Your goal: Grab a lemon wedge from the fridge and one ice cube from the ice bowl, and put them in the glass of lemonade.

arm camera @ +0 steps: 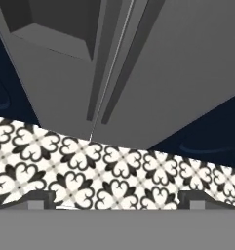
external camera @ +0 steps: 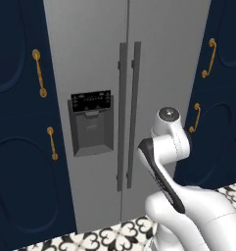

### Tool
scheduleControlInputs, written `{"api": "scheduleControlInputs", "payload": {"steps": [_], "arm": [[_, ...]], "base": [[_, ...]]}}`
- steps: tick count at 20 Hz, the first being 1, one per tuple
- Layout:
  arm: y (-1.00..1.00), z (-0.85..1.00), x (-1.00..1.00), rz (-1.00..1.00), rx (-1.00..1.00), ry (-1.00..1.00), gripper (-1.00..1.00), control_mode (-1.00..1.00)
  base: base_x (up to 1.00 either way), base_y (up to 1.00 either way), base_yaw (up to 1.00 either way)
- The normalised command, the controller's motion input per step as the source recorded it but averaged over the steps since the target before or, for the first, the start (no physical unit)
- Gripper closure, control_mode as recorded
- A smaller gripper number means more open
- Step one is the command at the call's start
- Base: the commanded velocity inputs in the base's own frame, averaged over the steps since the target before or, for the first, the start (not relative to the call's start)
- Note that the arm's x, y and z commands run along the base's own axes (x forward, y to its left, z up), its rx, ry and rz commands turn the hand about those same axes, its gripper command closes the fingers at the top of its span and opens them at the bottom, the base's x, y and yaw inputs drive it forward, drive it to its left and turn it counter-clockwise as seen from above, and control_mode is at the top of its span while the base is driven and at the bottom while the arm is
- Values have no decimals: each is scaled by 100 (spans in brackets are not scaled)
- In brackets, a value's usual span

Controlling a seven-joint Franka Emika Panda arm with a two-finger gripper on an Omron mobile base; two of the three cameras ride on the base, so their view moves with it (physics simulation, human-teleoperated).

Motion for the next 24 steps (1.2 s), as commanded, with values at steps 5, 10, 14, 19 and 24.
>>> {"api": "scheduleControlInputs", "payload": {"steps": [5,10,14,19,24], "arm": [[0,-1,0,0,0,-1,-100,-100],[-1,12,23,0,2,-24,-100,-100],[-2,26,40,-6,4,-20,-100,-100],[-16,18,0,-12,39,-2,-100,-100],[0,28,0,-1,31,0,-100,-100]], "base": [[0,0,0],[0,0,0],[0,0,0],[0,0,0],[0,0,0]]}}
